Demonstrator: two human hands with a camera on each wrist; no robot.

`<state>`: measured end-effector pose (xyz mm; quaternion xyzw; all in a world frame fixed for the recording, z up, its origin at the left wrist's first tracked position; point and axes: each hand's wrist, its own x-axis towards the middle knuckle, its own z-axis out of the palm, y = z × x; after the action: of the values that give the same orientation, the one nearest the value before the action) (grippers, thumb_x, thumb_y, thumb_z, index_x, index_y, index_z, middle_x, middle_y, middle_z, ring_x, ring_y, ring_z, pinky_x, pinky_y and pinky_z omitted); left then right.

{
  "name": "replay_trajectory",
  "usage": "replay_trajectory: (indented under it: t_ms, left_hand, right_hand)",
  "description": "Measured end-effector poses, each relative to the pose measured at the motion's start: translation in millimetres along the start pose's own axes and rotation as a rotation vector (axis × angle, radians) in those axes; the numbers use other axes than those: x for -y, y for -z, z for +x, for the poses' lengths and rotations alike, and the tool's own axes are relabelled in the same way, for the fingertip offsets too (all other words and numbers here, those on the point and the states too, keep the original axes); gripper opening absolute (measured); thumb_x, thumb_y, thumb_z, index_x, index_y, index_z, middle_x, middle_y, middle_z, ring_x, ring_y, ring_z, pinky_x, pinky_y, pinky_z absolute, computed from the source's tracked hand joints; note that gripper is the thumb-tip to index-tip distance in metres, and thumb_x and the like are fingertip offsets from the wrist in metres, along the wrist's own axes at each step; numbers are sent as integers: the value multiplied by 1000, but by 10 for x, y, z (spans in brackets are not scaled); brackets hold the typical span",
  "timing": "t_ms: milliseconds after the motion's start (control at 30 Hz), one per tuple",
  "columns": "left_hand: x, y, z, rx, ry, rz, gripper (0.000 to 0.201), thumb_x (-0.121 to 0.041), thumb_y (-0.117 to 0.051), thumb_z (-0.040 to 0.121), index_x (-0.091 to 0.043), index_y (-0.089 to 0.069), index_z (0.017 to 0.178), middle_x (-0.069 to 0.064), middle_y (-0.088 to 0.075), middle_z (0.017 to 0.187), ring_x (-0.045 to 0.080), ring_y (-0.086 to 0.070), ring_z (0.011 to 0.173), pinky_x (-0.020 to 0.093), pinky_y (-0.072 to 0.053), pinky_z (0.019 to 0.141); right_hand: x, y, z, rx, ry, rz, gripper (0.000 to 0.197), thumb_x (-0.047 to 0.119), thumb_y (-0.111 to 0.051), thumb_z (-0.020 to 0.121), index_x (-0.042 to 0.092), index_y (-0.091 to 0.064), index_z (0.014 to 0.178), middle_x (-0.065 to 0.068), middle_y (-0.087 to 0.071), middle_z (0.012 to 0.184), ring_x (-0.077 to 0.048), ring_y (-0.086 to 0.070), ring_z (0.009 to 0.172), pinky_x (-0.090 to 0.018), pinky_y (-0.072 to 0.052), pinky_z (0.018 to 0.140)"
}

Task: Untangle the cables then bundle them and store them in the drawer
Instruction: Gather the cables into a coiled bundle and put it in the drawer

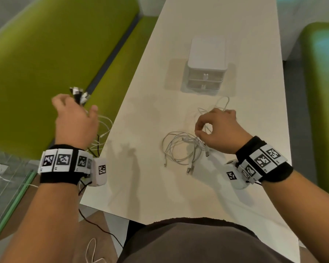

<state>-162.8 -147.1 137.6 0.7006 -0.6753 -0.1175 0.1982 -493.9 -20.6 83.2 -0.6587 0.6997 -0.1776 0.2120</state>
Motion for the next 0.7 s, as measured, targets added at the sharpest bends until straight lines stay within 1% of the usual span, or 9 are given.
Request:
replay_trajectory:
  t_ms: [100,200,267,300,400,500,533,600,700]
  left_hand:
    - [-231,-154,-183,257,-134,-183,32,-40,-52,98,-16,-49,120,9,-66,102,26,-66,75,51,-57,78]
    - [-502,-343,-467,588,-382,-57,25,-35,-51,101,-23,-44,122,-1,-62,87,21,-62,72,39,-48,65]
    - [-681,-427,-647,702,-541,59,16,-32,-51,97,-25,-39,106,-6,-54,79,24,-56,73,36,-36,60]
    - [-749,-454,-713,733,-602,54,14,-31,-48,94,-26,-37,101,-7,-53,79,24,-55,74,37,-36,60]
    - [-836,-510,-771,787,-684,-106,15,-24,-39,94,-18,-50,103,2,-61,93,24,-60,86,41,-46,72]
    - [-802,-556,-719,705,-735,-113,22,-14,-41,103,-13,-60,115,3,-57,101,20,-56,91,34,-44,80]
    - [-775,-566,-691,682,-736,-105,23,-15,-43,104,-13,-62,117,2,-56,100,19,-55,90,34,-43,80]
    - [-736,-579,-666,651,-750,-134,24,-14,-45,103,-13,-66,114,1,-59,96,19,-55,87,33,-44,78]
    - [-727,-590,-696,617,-739,-170,19,-12,-49,101,-15,-67,104,-6,-60,86,18,-56,81,32,-44,75]
  right_hand:
    - [115,33,2,-202,141,-6,4,33,-66,83,33,-66,86,15,-65,98,-14,-49,119,-45,-23,103]
    - [289,123,1,-289,312,127,33,22,-70,78,28,-66,110,11,-61,119,-16,-48,124,-39,-31,100]
    - [421,174,-14,-261,427,148,50,20,-73,78,25,-62,126,8,-57,135,-16,-46,131,-35,-33,104]
    - [479,171,-26,-205,454,160,55,22,-74,79,24,-59,132,8,-55,139,-14,-45,135,-35,-33,107]
    - [532,69,-31,83,328,266,52,33,-67,95,27,-51,144,10,-59,138,-6,-54,126,-29,-42,106]
    - [472,11,-39,290,144,222,38,43,-48,105,24,-56,137,6,-71,103,-5,-65,91,-25,-49,83]
    - [458,-10,-42,302,135,194,35,44,-45,105,23,-60,129,5,-70,93,-8,-63,84,-28,-48,77]
    - [449,-46,-50,288,146,175,35,48,-44,105,20,-64,112,4,-66,85,-14,-61,78,-32,-47,72]
    - [477,-68,-27,258,151,105,35,50,-48,102,17,-57,94,5,-59,79,-14,-55,73,-33,-40,65]
